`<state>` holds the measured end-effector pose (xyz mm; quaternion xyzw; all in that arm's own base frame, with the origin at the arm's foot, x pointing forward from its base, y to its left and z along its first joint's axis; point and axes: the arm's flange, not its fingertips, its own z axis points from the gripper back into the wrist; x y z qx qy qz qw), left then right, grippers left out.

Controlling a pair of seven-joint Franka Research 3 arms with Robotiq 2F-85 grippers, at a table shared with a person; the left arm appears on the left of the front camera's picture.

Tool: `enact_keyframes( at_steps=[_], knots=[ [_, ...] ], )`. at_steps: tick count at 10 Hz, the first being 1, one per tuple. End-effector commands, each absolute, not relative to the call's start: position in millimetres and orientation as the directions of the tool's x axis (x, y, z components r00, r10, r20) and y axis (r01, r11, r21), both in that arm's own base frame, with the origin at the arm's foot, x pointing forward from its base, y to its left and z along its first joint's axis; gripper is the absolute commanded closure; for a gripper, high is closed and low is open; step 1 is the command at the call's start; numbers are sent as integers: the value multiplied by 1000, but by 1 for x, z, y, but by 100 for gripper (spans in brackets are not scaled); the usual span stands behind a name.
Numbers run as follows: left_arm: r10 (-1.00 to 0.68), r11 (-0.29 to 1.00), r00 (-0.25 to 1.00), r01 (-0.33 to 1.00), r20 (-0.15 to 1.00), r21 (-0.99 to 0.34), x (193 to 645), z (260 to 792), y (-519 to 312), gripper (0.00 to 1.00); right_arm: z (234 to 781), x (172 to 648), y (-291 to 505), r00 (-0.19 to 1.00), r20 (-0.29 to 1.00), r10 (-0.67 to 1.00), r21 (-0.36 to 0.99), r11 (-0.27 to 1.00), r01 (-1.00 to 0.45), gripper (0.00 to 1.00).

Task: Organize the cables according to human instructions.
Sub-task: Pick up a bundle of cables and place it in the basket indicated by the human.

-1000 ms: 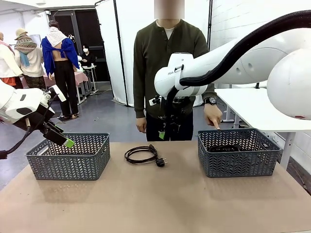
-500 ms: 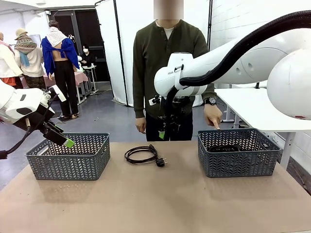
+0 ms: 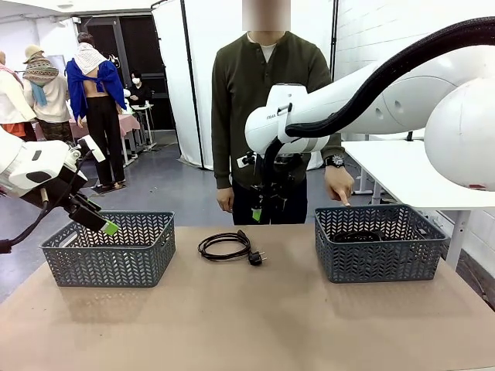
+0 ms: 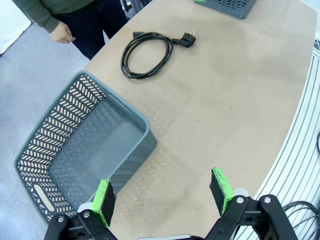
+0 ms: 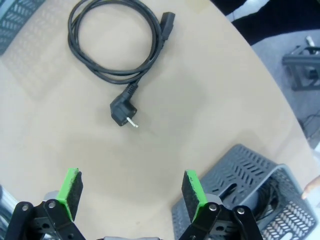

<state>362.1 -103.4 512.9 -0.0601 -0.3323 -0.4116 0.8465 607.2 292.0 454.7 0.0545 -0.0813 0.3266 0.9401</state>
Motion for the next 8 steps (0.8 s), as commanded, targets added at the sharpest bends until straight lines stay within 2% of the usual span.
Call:
enact_keyframes(
  at_steps=[1,8],
  knots=[
    [-652,658,444,734,615,168,363,513,-102,0,449,615,307,864,210,458,47,878,-477,0],
    [-652,658,444,734,615,168,363,513,-102,0,400,664,343,930,218,295,-21,955,-297,0]
  ],
)
